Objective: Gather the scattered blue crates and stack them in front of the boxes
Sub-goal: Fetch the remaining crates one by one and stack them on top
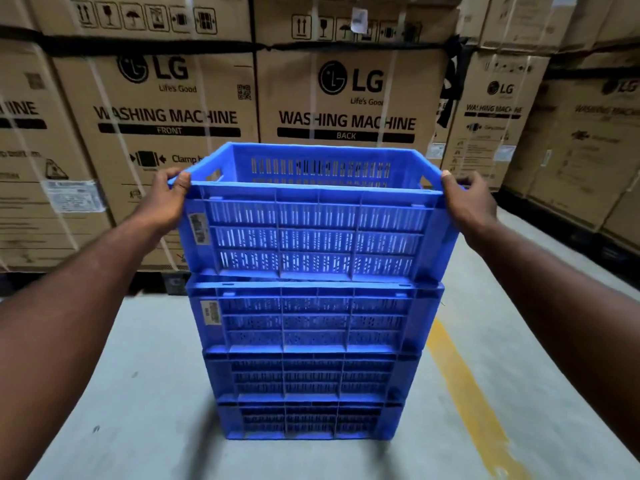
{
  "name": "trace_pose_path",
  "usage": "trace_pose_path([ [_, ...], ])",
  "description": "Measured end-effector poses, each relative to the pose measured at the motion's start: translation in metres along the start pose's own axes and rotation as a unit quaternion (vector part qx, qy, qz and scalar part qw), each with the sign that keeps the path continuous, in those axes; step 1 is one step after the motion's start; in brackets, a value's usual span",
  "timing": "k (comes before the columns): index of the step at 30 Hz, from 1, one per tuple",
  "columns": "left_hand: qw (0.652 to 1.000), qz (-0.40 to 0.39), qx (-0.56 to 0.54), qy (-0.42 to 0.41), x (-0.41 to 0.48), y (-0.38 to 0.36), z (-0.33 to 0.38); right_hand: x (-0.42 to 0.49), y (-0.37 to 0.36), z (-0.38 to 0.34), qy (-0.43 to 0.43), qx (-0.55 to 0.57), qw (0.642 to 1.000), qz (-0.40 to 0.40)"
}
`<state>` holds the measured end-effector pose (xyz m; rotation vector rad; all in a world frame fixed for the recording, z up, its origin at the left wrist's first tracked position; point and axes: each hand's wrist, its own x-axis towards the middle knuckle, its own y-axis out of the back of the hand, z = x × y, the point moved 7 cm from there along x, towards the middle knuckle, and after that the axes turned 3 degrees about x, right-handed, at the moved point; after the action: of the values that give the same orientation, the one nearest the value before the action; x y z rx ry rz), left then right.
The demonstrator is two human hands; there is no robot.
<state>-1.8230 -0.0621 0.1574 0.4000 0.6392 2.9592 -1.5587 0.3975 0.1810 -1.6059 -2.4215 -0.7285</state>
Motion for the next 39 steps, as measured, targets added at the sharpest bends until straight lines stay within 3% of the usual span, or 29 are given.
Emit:
trace_pose_path([
  [5, 1.000, 0.003, -0.013, 0.008, 0.005, -0.006, 0.002, -0.022, -0.006, 0.010, 0.000, 0.094, 0.993, -0.074],
  [10, 1.000, -0.004, -0.031, 0.000, -0.005, -0.014, 0.000, -0.036, -0.020, 0.023, 0.040, 0.033, 0.996, -0.072],
  [14, 0.991, -0.039, 0.130, -0.011, -0.029, -0.040, -0.070, -0.022, -0.027, 0.027, 0.011, -0.007, 0.997, -0.074],
  [17, 0.960, 0.019, 0.278, 0.030, -0.035, -0.039, -0.105, -0.012, -0.032, 0.030, -0.007, -0.030, 0.994, -0.105],
  [21, 0.949, 0.031, 0.311, 0.039, -0.033, -0.037, -0.097, -0.014, -0.037, 0.036, -0.012, -0.047, 0.992, -0.118],
  [26, 0.947, 0.047, 0.316, 0.044, -0.042, -0.031, -0.092, -0.040, -0.038, 0.078, -0.055, -0.015, 0.992, -0.115],
  [32, 0.955, 0.028, 0.293, 0.043, -0.049, -0.026, -0.096, -0.062, -0.032, 0.109, -0.035, -0.019, 0.990, -0.136],
  [39, 0.977, -0.057, 0.205, -0.006, -0.059, -0.033, -0.117, -0.077, -0.026, 0.106, 0.011, -0.062, 0.982, -0.179],
])
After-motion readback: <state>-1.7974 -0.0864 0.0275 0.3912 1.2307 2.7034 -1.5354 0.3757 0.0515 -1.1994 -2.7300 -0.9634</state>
